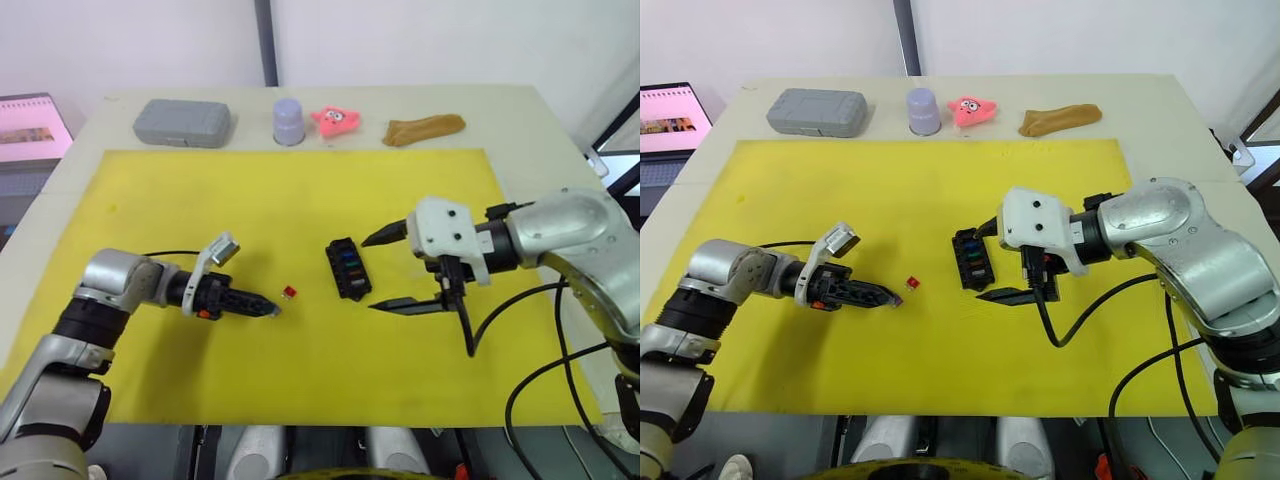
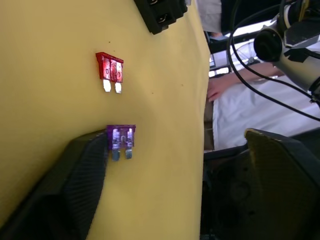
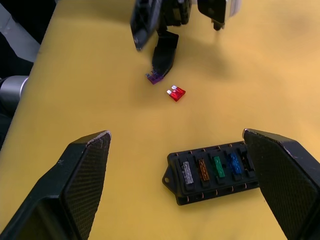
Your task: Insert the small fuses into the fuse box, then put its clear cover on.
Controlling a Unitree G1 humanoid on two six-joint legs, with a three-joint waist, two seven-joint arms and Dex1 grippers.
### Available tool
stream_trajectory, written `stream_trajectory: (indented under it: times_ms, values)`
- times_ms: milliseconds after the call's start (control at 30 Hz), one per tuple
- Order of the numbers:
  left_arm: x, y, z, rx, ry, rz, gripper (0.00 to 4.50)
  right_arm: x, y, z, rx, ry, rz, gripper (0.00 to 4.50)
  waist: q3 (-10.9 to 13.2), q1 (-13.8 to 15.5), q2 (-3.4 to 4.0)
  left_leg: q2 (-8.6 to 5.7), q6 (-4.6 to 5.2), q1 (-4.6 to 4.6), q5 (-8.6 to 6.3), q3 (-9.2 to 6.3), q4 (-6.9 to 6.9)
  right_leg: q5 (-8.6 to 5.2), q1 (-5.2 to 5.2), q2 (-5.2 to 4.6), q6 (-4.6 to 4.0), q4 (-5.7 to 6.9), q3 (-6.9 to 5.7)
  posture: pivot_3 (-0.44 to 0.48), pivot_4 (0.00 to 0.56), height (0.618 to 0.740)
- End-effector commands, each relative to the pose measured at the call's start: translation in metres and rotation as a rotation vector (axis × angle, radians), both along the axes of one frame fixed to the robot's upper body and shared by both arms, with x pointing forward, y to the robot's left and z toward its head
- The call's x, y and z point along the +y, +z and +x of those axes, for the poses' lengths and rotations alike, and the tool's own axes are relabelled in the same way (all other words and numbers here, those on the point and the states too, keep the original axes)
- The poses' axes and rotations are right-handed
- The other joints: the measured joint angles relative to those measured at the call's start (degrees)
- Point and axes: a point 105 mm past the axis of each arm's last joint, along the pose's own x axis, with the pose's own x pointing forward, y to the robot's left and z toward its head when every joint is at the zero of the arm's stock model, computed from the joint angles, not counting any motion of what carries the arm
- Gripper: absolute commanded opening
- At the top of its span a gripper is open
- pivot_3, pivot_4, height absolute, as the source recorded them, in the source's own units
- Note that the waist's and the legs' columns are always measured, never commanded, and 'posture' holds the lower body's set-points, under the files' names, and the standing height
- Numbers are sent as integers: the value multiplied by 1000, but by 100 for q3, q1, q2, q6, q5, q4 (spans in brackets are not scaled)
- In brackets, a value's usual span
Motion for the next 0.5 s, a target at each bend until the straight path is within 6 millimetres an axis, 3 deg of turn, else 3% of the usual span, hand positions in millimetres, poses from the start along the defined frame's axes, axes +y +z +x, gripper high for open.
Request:
stream_trajectory:
  times_ms: [33, 267, 367, 433, 500]
  values:
    - [-3, -14, -3, 16, -24, 39, 3131, 1, 8, -3, -37, 8, 4, 4500, 0, -13, 0, 0, 0, -1, 0, 0, 0, 0, 0, 0, 0, -1, 0, 0, 150, 740]
    - [7, -26, 0, 5, -6, 89, 3131, 1, 9, -1, -44, 1, 5, 4500, -1, -27, 1, 0, 0, 6, 0, 0, 0, 0, 4, 0, 0, 0, 0, 0, 150, 740]
    - [10, -30, 0, 4, 3, 103, 2178, 1, 10, 0, -48, -1, 7, 4500, -2, -38, 1, 1, 0, 8, 0, 0, -1, 0, 6, 1, 0, 1, 0, 0, 150, 740]
    - [12, -32, 0, 2, -1, 112, 1278, 1, 10, 1, -49, 0, 7, 4500, -2, -44, 1, 3, 0, 8, 0, 0, -1, 0, 5, 3, 0, 0, 0, 0, 150, 740]
    - [13, -33, -1, -1, -4, 122, 1278, 1, 11, 1, -51, 0, 6, 4500, -2, -45, 1, 4, 1, 8, 0, 0, -2, 0, 4, 5, 0, 1, 0, 0, 150, 740]
